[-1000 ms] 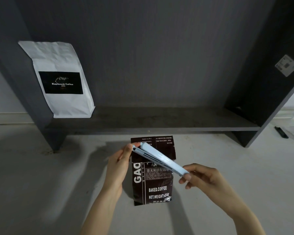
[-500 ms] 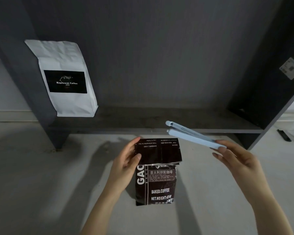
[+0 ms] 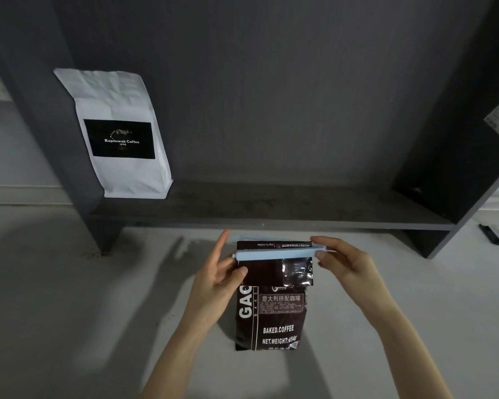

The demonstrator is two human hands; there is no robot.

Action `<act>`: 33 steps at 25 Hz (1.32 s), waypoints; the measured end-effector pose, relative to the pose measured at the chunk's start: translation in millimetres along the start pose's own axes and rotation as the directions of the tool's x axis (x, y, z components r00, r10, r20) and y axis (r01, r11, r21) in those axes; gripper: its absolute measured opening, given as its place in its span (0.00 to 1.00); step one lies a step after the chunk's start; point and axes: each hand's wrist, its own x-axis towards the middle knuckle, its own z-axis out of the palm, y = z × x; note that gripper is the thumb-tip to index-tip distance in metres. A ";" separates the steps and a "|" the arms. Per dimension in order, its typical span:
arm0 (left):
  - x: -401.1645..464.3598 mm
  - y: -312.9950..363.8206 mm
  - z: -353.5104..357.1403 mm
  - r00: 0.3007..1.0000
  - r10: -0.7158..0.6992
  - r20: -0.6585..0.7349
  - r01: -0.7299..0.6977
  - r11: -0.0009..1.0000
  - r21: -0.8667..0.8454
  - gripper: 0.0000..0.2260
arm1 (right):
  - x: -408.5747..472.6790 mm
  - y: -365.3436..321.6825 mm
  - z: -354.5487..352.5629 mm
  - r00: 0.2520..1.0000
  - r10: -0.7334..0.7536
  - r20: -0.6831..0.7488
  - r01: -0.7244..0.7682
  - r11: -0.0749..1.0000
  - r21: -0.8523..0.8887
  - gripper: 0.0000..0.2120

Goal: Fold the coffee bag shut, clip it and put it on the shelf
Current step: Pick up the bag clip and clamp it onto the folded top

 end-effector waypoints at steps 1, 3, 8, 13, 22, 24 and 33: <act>0.0 0.2 0.4 1.000 -0.003 -0.002 0.003 1.000 -0.007 0.28 | 0.9 -0.3 5.0 1.000 -0.001 0.008 0.001 1.000 0.006 0.13; -0.2 0.8 1.2 1.000 -0.015 -0.011 0.015 1.000 -0.018 0.30 | 1.1 -0.4 12.6 1.000 -0.007 0.003 0.007 1.000 0.027 0.13; 1.6 -1.2 0.7 0.998 -0.062 -0.027 0.060 0.996 -0.068 0.32 | -1.3 -0.3 15.1 1.000 0.001 -0.031 0.000 0.999 0.035 0.11; 0.1 -2.1 1.9 0.998 -0.051 -0.031 0.048 0.994 -0.099 0.29 | -3.4 0.7 16.2 0.999 0.001 -0.032 0.002 0.996 0.087 0.12; -1.9 0.1 3.5 0.990 0.013 -0.138 -0.033 0.989 -0.145 0.06 | -0.9 -6.4 7.8 0.999 -0.038 0.029 0.039 0.999 -0.037 0.11; 0.0 -1.1 3.0 0.990 0.004 -0.142 -0.027 0.986 -0.163 0.06 | 3.2 -19.0 7.6 0.991 -0.130 0.038 0.136 0.965 -0.223 0.14; -1.1 2.2 0.5 0.988 -0.010 -0.155 -0.019 0.982 -0.185 0.07 | 21.1 -51.6 59.9 0.909 -0.119 0.400 0.339 0.770 -0.541 0.17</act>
